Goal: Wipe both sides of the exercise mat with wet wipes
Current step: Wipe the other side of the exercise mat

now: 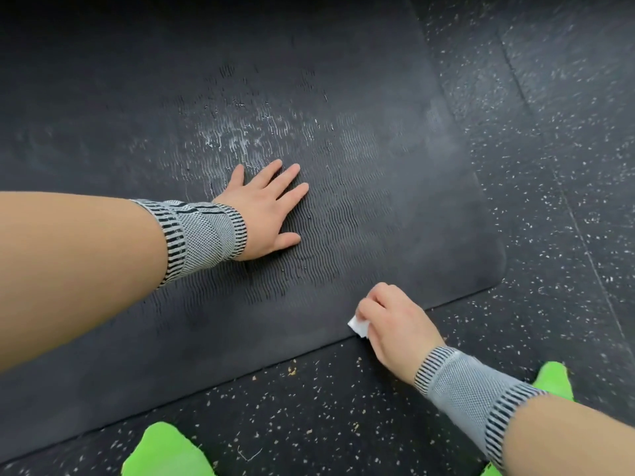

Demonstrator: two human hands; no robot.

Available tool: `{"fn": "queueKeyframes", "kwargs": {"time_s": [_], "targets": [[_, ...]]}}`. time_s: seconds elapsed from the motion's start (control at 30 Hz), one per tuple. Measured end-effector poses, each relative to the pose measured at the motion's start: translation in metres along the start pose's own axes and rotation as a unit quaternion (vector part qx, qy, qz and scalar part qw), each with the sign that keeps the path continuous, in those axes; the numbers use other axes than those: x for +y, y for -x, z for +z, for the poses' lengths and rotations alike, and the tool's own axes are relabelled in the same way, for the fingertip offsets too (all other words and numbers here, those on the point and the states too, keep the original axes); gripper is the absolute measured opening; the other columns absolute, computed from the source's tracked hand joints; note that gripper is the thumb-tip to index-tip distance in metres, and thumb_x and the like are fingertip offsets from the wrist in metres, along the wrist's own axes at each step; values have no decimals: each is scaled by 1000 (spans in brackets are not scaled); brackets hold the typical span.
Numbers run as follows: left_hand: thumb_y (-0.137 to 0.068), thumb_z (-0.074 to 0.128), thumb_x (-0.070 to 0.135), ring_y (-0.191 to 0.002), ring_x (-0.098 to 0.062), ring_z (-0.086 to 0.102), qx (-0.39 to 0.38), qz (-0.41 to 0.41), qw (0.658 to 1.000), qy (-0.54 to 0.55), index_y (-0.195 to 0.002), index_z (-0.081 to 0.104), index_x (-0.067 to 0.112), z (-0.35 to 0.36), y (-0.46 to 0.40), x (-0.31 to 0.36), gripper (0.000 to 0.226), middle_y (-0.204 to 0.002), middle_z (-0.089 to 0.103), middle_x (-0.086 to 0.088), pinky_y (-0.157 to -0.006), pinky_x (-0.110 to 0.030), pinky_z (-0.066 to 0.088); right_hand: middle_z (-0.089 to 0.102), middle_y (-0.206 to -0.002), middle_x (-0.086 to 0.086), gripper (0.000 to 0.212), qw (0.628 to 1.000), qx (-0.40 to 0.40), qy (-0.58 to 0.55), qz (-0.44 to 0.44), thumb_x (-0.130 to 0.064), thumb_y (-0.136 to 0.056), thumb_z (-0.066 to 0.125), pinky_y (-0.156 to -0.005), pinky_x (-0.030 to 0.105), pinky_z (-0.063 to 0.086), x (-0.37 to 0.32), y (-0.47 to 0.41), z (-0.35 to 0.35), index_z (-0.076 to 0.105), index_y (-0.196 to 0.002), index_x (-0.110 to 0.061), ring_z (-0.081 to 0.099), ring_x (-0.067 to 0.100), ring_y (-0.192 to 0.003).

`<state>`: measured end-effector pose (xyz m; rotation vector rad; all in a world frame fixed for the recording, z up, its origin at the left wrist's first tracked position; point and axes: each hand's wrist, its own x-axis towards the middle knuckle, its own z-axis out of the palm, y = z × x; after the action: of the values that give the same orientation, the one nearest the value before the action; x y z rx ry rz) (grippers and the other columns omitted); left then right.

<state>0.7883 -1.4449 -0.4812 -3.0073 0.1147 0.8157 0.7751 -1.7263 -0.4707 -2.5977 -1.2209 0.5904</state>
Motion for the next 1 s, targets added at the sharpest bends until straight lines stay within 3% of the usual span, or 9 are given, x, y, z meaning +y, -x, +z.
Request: {"fn": "queueKeyframes", "kwargs": {"time_s": [0.07, 0.13, 0.23, 0.37, 0.53, 0.7, 0.87, 1.0], "targets": [[-93, 27, 69, -150, -24, -13, 4, 0, 1000, -3, -155, -10, 26, 1, 0, -1, 84, -162, -19, -1, -118, -60, 9, 50, -81, 3, 5, 999, 32, 1, -12, -6, -74, 59, -48, 34, 48, 0, -28, -1, 57, -75, -11, 50, 23, -70], [-93, 26, 69, -150, -24, -13, 3, -1, 1000, -2, -155, -10, 26, 1, 1, -2, 84, -163, -19, -1, -118, -60, 9, 50, -82, 8, 7, 998, 64, 5, -17, -10, -78, 51, -50, 35, 47, 0, -63, -6, 58, -75, -8, 50, 28, -71], [-93, 26, 69, -150, -25, -13, -1, 0, 1000, -1, -155, -11, 26, 1, 1, -1, 85, -162, -19, -2, -118, -59, 9, 51, -84, 9, 12, 998, 63, 23, 7, 0, -72, 66, -51, 33, 44, -1, -78, -9, 59, -78, -8, 50, 29, -74], [-93, 27, 69, -150, -24, -14, 4, 2, 1000, 6, -155, -11, 27, 2, 1, -2, 85, -162, -19, -1, -118, -60, 8, 49, -76, 1, 24, 999, 30, 20, 4, -1, -61, 73, -41, 31, 44, -6, -17, -1, 55, -72, -13, 47, 20, -64], [-93, 25, 69, -150, -24, -13, 13, -1, 1000, 20, -155, -9, 29, 3, -2, -1, 81, -163, -19, 0, -117, -62, 6, 52, -80, 5, 22, 1000, 15, 8, -25, 5, -65, 69, -46, 37, 49, 3, -40, -8, 59, -76, -10, 52, 26, -68], [-94, 26, 68, -150, -22, -14, 4, 2, 1000, 23, -155, -10, 32, 1, -1, -5, 79, -162, -20, 2, -117, -61, 5, 54, -85, 13, 15, 996, 85, 33, -17, 4, -69, 69, -54, 33, 47, 10, -118, -28, 62, -78, -6, 54, 33, -68], [-95, 24, 66, -150, -21, -12, 22, -6, 999, 37, -154, -5, 40, 1, -4, -13, 71, -163, -17, 2, -116, -65, 4, 55, -75, 7, 21, 996, 74, 34, -35, 7, -60, 75, -44, 29, 45, 10, -73, -21, 63, -71, -6, 54, 27, -59], [-95, 25, 66, -150, -24, -11, 36, -39, 998, 37, -155, -5, 37, -5, -11, -21, 73, -164, -15, 0, -116, -65, 6, 56, -78, 10, 16, 997, 44, 30, -55, 5, -66, 72, -50, 35, 50, 12, -94, -30, 64, -74, -5, 56, 32, -64]]}}
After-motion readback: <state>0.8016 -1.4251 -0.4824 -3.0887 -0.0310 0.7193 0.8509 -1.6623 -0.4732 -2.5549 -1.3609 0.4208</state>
